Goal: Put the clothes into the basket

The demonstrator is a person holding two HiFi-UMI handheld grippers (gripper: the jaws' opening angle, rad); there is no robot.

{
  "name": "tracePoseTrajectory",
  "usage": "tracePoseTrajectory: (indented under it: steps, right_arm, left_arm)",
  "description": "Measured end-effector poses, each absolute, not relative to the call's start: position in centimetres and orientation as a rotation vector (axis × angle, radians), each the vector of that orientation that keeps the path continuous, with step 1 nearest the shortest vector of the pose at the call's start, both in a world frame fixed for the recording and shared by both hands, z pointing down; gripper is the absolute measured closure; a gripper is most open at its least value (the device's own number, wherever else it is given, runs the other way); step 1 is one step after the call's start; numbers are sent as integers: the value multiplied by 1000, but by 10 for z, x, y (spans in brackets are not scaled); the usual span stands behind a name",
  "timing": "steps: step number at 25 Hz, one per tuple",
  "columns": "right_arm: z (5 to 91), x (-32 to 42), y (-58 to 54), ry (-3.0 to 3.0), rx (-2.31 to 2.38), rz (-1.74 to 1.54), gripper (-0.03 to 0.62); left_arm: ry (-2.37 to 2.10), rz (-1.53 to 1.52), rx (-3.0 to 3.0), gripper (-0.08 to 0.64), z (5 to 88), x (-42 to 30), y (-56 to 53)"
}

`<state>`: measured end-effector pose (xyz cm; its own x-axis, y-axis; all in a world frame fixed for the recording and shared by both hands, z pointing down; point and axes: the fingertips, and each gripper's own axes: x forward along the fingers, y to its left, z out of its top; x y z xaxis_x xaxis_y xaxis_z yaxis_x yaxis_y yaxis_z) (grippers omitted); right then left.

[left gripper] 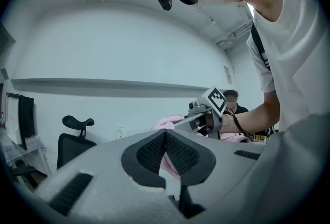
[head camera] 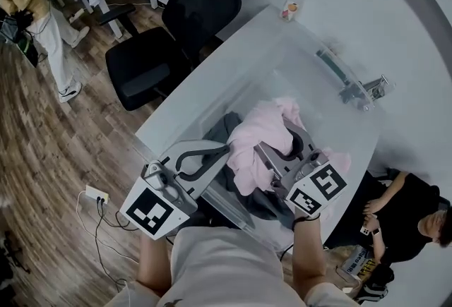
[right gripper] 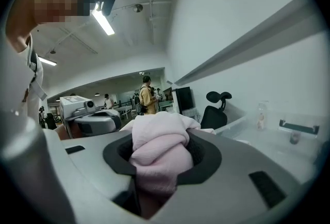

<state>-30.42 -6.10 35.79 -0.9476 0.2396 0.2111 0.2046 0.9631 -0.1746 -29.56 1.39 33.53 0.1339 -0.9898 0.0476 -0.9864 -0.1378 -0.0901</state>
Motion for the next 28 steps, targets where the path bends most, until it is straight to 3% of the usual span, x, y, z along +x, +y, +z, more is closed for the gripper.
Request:
tracePoseTrajectory:
  steps: [13, 28]
  right_arm:
    - [472, -299, -38, -2566, -412, 256, 419]
    - [535, -282, -14, -2338, -492, 145, 332]
  left_arm:
    - [2115, -112, -2386, 555, 370, -292, 15]
    - [2167, -151, -2447, 555, 389, -287, 16]
